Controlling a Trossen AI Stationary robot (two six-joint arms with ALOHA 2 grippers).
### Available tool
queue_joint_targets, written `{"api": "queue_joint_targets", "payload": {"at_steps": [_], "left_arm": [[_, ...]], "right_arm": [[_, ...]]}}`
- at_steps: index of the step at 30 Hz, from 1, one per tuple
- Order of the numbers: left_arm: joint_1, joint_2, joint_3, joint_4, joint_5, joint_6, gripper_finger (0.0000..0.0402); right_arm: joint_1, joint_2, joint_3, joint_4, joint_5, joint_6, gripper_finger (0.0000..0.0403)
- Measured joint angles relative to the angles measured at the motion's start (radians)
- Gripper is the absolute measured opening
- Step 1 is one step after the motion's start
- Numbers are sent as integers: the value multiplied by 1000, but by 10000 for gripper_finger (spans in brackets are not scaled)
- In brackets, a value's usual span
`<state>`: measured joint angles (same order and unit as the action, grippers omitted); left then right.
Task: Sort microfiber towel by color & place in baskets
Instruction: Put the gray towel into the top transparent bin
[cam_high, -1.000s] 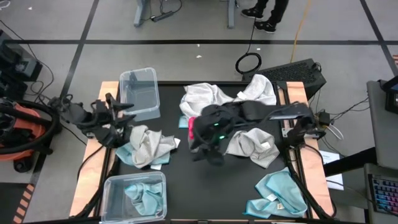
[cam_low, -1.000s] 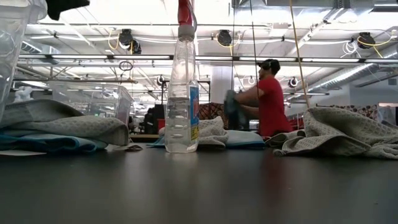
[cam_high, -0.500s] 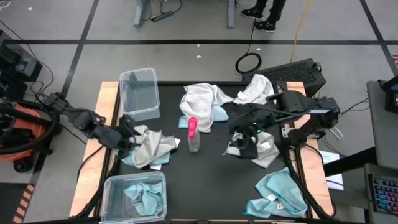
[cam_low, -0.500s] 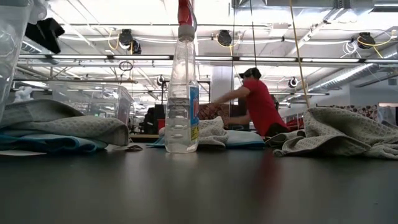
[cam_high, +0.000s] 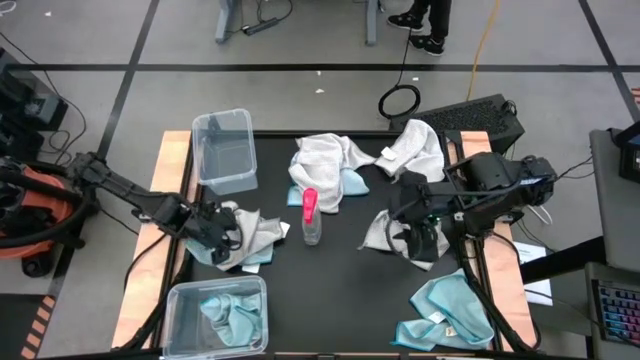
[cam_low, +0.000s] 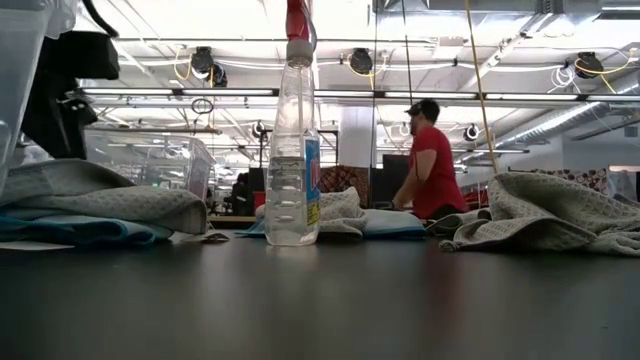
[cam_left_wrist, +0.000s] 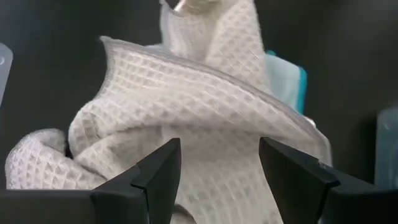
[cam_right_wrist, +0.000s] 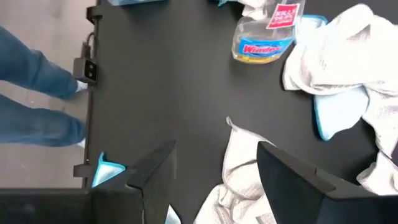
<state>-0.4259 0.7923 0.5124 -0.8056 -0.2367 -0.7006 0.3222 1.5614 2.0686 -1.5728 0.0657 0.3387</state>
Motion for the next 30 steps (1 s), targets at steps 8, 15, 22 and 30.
{"api": "queue_joint_targets", "payload": {"at_steps": [8, 15, 22, 30], "left_arm": [[87, 56, -67, 41, 62, 10, 218], [135, 95, -97, 156, 111, 40, 125], [147, 94, -58, 199, 176, 77, 11], [147, 90, 130, 174, 182, 161, 3]], "right_arm": [[60, -28, -2, 2, 69, 35, 212], [112, -37, -2, 2, 120, 85, 212], [150, -38, -2, 2, 146, 96, 212], [151, -38, -2, 2, 149, 76, 212]]}}
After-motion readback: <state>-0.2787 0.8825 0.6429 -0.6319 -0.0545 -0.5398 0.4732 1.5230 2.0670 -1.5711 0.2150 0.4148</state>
